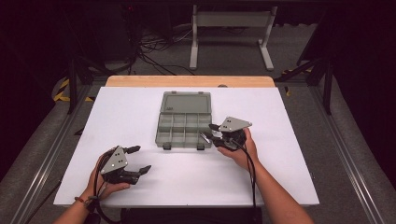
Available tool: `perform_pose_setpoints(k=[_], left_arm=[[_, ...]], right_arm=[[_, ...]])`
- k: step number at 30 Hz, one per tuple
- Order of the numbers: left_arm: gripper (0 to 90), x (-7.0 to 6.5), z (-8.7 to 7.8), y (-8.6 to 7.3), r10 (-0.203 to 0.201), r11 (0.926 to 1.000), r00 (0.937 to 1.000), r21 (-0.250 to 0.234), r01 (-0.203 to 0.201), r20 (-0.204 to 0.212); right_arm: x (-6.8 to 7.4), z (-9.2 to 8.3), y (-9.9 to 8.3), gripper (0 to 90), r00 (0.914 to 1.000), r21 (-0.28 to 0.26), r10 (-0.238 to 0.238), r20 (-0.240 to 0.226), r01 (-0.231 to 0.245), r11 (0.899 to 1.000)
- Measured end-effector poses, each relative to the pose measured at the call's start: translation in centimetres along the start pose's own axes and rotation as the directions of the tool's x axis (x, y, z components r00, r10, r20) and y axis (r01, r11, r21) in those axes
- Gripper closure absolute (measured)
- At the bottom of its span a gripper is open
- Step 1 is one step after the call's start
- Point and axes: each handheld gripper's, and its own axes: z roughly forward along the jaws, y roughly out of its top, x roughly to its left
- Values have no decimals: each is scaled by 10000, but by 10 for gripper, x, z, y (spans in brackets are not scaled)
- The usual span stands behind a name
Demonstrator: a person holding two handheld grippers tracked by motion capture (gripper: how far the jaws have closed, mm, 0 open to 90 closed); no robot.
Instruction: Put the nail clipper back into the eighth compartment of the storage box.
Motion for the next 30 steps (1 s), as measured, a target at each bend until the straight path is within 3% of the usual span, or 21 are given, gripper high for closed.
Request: perform_pose_setpoints(k=[1,2,5,6,10,17,19,21,22,23,25,26,27,30], left_arm=[[216,1,0,0,32,10000,10000,27,-32,-79],[217,2,0,1,58,10000,9999,49,-57,-108],[217,4,2,2,15,10000,9999,62,-14,-143],[210,5,2,2,73,9999,9998,113,-71,-184],[169,9,4,1,-65,9999,9997,151,68,-220],[122,8,6,1,-202,9996,9991,173,208,-365],[159,8,5,2,-92,9997,9992,204,100,-397],[252,8,4,2,-52,9998,9989,187,61,-472],[293,9,4,3,-7,9996,9984,293,24,-562],[398,11,3,5,4,9994,9983,357,16,-578],[519,14,2,8,31,9994,9983,357,-11,-585],[600,14,2,8,31,9994,9983,357,-11,-585],[600,17,3,10,103,9993,9974,373,-77,-707],[790,26,5,17,45,9994,9980,342,-24,-626]], right_arm=[[0,0,0,593,10000,0,0,0,0,10000],[0,-1,0,508,10000,-4,-36,10,36,10000],[0,0,1,450,10000,47,-58,-18,59,10000],[0,0,1,353,10000,61,-91,-29,91,9999],[2,1,1,225,9998,150,-36,195,33,9999],[1,3,-1,175,9998,298,55,181,-60,9995],[0,2,-1,194,9998,263,77,161,-81,9996],[0,1,-1,234,9997,281,-10,233,3,9996],[-1,0,-1,279,9999,213,20,164,-23,9998],[-2,-1,-1,343,10000,216,-11,69,10,9998],[-3,-2,-2,439,9998,292,-49,212,43,9996],[-3,-2,-2,439,9998,292,-49,212,43,9996],[-4,-2,-2,488,9998,327,-26,179,20,9995],[-5,-4,-2,671,9999,425,4,143,-10,9991]])
